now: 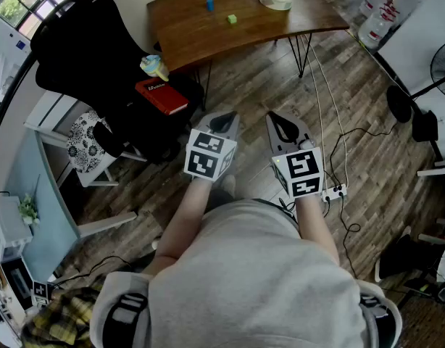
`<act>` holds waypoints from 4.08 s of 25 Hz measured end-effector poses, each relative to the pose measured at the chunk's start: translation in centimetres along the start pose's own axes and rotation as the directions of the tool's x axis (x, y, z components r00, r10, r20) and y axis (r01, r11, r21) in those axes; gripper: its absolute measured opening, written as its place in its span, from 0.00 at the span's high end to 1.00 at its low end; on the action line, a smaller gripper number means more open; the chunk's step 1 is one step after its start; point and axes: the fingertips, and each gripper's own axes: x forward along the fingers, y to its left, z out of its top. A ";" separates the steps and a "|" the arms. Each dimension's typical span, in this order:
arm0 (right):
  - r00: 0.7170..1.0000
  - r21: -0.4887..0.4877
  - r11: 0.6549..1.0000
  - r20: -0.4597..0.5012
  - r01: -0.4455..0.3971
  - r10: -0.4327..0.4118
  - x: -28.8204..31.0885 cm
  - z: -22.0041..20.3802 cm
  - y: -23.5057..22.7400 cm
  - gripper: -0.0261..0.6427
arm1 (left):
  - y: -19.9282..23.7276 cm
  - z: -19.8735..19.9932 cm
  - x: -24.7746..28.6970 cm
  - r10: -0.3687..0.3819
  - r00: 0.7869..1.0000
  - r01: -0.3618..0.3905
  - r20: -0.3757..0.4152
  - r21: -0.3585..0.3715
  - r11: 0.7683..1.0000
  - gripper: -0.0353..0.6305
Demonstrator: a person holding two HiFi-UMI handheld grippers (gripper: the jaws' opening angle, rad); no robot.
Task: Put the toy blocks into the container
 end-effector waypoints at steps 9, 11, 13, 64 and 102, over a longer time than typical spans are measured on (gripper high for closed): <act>1.000 0.036 0.999 -0.021 0.013 -0.012 1.1 -0.8 -1.4 0.95 | 0.3 1.0 0.9 -0.024 0.999 0.024 0.039 0.015 1.000 0.94; 1.000 0.051 0.999 -0.024 0.012 -0.011 1.3 -0.9 -1.4 0.95 | 0.4 1.2 0.9 -0.030 0.998 0.029 0.051 0.021 0.999 0.94; 0.999 0.070 0.997 -0.029 0.020 -0.018 1.6 -1.0 -1.5 0.95 | 0.5 1.5 0.9 -0.046 0.996 0.045 0.070 0.017 0.999 0.94; 0.997 0.225 0.972 0.004 -0.072 0.073 21.2 1.3 -14.3 0.94 | 16.7 9.2 13.9 0.036 0.995 -0.030 0.096 -0.062 0.998 0.54; 0.983 0.244 0.952 0.065 -0.183 0.172 36.4 4.2 -27.8 0.94 | 26.0 18.2 28.2 0.118 0.989 -0.108 0.092 -0.106 0.988 0.53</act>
